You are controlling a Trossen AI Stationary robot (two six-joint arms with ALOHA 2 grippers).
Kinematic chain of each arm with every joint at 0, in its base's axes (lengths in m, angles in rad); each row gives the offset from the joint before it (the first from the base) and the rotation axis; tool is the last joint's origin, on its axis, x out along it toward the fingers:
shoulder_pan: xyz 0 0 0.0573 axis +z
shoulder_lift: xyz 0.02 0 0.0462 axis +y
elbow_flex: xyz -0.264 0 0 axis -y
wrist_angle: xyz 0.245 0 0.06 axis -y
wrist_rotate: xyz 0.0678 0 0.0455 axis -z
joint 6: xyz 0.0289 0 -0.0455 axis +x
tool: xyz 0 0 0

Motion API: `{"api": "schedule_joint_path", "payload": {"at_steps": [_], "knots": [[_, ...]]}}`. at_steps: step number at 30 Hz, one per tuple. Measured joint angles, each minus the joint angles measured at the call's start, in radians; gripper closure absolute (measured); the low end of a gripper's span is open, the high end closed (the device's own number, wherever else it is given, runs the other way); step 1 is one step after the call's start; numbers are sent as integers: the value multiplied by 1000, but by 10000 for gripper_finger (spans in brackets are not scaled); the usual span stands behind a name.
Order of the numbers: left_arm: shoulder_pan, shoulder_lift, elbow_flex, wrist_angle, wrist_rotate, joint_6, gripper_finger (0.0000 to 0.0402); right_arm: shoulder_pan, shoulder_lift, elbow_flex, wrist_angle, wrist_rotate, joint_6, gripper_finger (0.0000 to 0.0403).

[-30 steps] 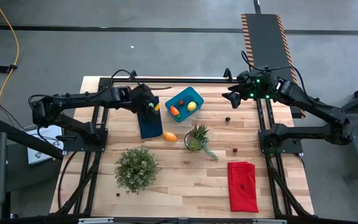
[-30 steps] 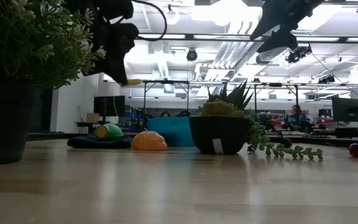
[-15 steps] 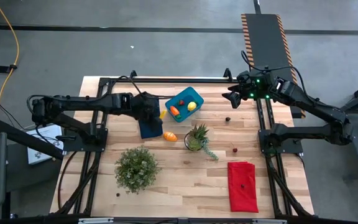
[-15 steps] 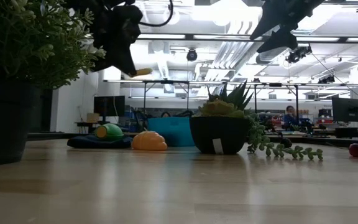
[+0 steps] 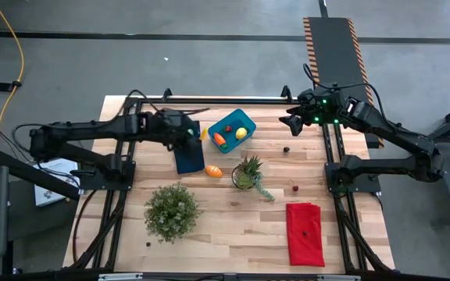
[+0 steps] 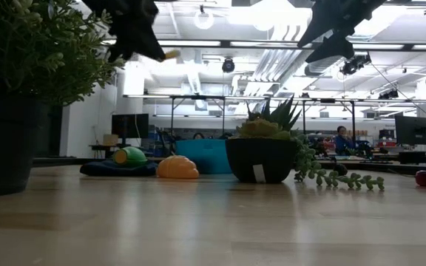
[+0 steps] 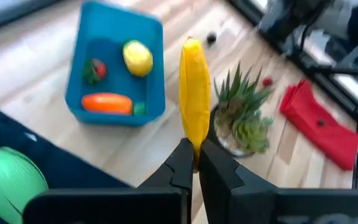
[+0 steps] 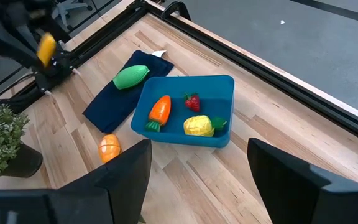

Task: Pick and placing Produce into tupperware
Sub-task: Put the yellow corn into the blue bin

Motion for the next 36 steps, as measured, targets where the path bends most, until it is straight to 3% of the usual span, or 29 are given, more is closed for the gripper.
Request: {"api": "schedule_joint_path", "payload": {"at_steps": [10, 18, 25, 36], "knots": [[0, -152, 27, -22, -77, 68, 394, 0, 2, 0, 0, 0, 2, 147], [35, -121, 291, -259, -156, 241, 394, 0, 2, 0, 6, 0, 3, 147], [189, -54, 406, -394, -24, 387, 394, 0, 8, 0, 27, 0, 7, 147], [343, 115, 421, -376, 166, 524, 394, 0, 8, 0, 37, 0, 7, 147]]}}
